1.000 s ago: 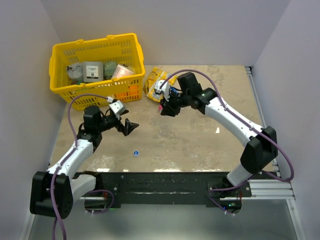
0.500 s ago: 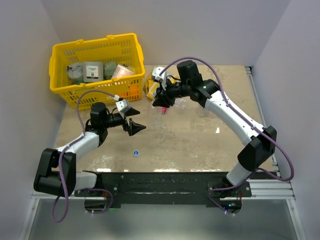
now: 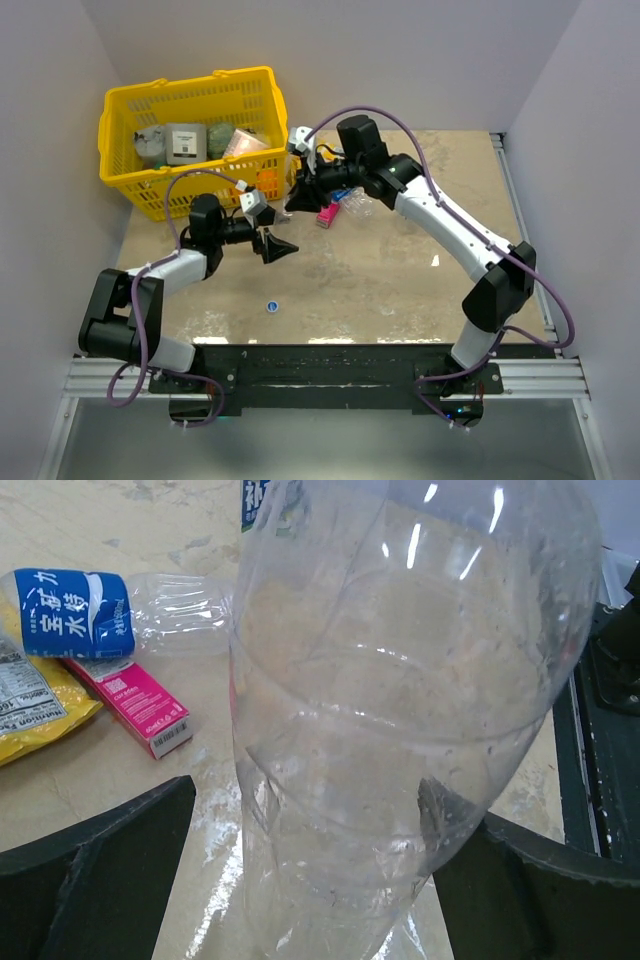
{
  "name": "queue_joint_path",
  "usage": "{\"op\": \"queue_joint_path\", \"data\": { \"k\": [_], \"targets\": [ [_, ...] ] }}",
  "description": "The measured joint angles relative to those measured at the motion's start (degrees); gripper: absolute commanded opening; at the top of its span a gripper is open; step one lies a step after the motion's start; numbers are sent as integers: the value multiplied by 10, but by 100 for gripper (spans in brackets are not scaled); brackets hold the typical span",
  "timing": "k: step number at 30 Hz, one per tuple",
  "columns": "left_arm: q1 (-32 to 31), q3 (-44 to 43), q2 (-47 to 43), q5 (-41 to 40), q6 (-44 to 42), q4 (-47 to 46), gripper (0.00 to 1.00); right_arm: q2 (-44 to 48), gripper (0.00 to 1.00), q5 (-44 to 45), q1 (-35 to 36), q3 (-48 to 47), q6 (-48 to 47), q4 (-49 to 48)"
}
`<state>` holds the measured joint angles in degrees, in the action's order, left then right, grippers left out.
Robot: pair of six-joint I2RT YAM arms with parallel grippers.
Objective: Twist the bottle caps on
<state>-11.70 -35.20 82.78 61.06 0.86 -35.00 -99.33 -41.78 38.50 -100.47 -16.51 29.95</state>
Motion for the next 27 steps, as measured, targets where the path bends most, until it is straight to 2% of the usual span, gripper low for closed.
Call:
{"op": "queue_joint_path", "data": {
  "k": [3,7,9,10,14,17,18,21,24,26,27],
  "targets": [
    [0,-11,8,11,-8,7,91,-10,0,0,3,-10,4,-5],
    [0,-16,9,22,-24,19,74,-17,0,-5,6,-21,9,-10],
    [0,-17,9,28,-31,26,71,-19,0,-5,6,-24,10,-13],
    [0,-17,9,30,-34,30,64,-19,0,-5,6,-25,11,-14],
    [1,-17,9,33,-47,39,57,-24,1,-8,6,-28,13,-14],
    [3,-17,9,32,-56,51,47,-28,25,-8,6,-29,15,-15],
    [5,-17,8,31,-61,56,44,-30,41,-8,6,-29,15,-16],
    [9,-18,-4,17,-67,80,38,-31,58,-2,6,-30,22,-18],
    [16,-20,-29,-21,-76,129,27,-30,63,19,7,-41,27,-21],
    [23,-20,-54,-52,-77,158,21,-22,63,43,8,-45,24,-26],
    [28,-20,-73,-70,-74,171,12,-15,62,57,8,-45,22,-27]
  ]
}}
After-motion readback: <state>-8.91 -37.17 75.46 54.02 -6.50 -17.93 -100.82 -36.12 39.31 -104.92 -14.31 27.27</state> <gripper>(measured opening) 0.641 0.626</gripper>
